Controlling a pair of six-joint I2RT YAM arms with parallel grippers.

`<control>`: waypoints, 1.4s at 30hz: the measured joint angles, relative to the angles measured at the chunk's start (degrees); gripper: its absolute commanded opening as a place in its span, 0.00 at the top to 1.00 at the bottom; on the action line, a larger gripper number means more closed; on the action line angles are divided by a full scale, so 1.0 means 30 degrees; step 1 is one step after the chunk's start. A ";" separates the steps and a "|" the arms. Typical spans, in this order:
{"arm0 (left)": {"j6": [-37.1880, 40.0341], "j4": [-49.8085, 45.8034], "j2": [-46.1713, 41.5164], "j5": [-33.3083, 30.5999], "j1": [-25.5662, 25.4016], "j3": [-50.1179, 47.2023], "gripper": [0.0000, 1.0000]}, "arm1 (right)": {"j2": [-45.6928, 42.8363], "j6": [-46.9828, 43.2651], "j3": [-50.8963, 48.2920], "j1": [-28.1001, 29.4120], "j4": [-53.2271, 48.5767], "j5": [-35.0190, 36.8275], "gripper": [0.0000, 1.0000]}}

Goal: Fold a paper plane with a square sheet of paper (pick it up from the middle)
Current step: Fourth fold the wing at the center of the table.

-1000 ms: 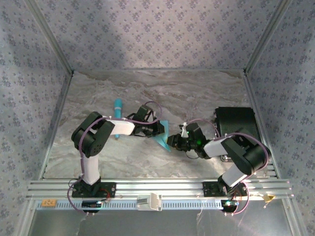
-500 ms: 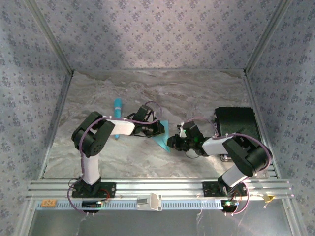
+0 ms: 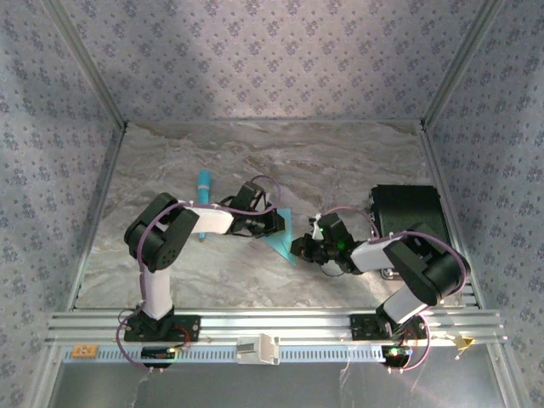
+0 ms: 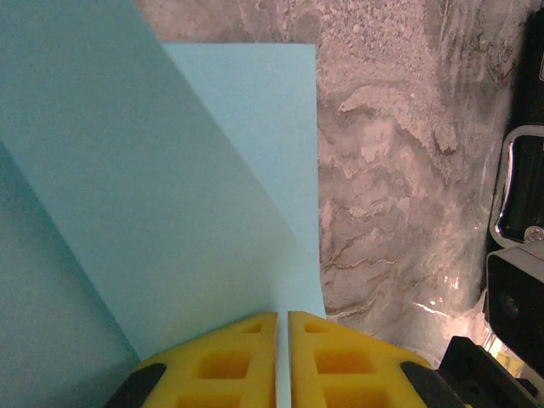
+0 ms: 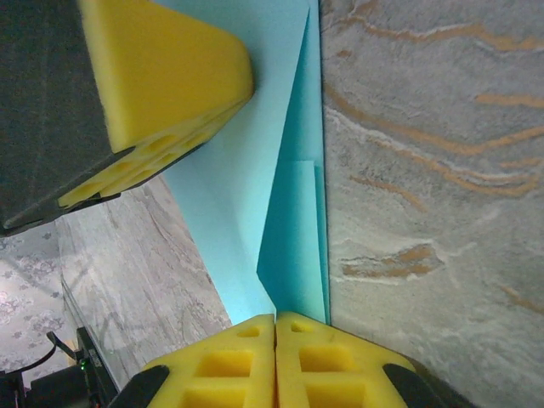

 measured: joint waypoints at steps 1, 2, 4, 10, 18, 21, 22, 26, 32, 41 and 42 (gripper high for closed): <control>0.0000 0.0007 0.0000 0.0000 0.0000 0.0000 0.89 | -0.0007 0.0051 0.0000 0.0000 0.0036 -0.0036 0.86; 0.0000 0.0007 0.0000 0.0000 0.0000 0.0000 0.89 | -0.0051 0.0109 0.0000 0.0000 0.0058 -0.0087 0.83; 0.0000 0.0007 0.0000 0.0000 0.0000 0.0000 0.89 | -0.0197 0.0131 0.0000 0.0058 0.0015 -0.0197 0.79; 0.0000 0.0015 0.0000 0.0007 0.0000 0.0000 0.89 | -0.0954 -0.0109 0.0044 0.0240 -0.1479 -0.0168 0.84; 0.0000 0.0015 0.0000 0.0015 -0.0044 0.0000 0.89 | -0.1107 -0.0284 -0.0058 0.0270 -0.2280 -0.0182 0.94; -0.0007 0.0022 0.0007 0.0000 -0.0073 0.0000 0.89 | -0.1188 -0.0219 -0.0233 0.0270 -0.2113 -0.0175 0.94; -0.0007 0.0022 0.0007 0.0036 -0.0073 0.0000 0.89 | -0.1253 -0.0204 -0.0313 0.0270 -0.2062 -0.0175 0.95; -0.0058 0.0022 0.0022 0.0131 -0.0160 0.0000 0.89 | -0.1457 -0.0087 -0.0430 0.0291 -0.2193 -0.0168 0.96; -0.0073 0.0015 0.0022 0.0197 -0.0211 0.0000 0.89 | -0.1690 0.0058 -0.0554 0.0321 -0.2273 -0.0168 0.89; -0.0066 0.0058 0.0022 0.0197 -0.0211 0.0000 0.89 | -0.2113 0.0029 -0.0073 0.0109 -0.3082 -0.0357 0.70; -0.0066 0.0058 0.0022 0.0197 -0.0211 0.0000 0.89 | -0.2113 -0.0029 0.0029 -0.0007 -0.3155 -0.0350 0.69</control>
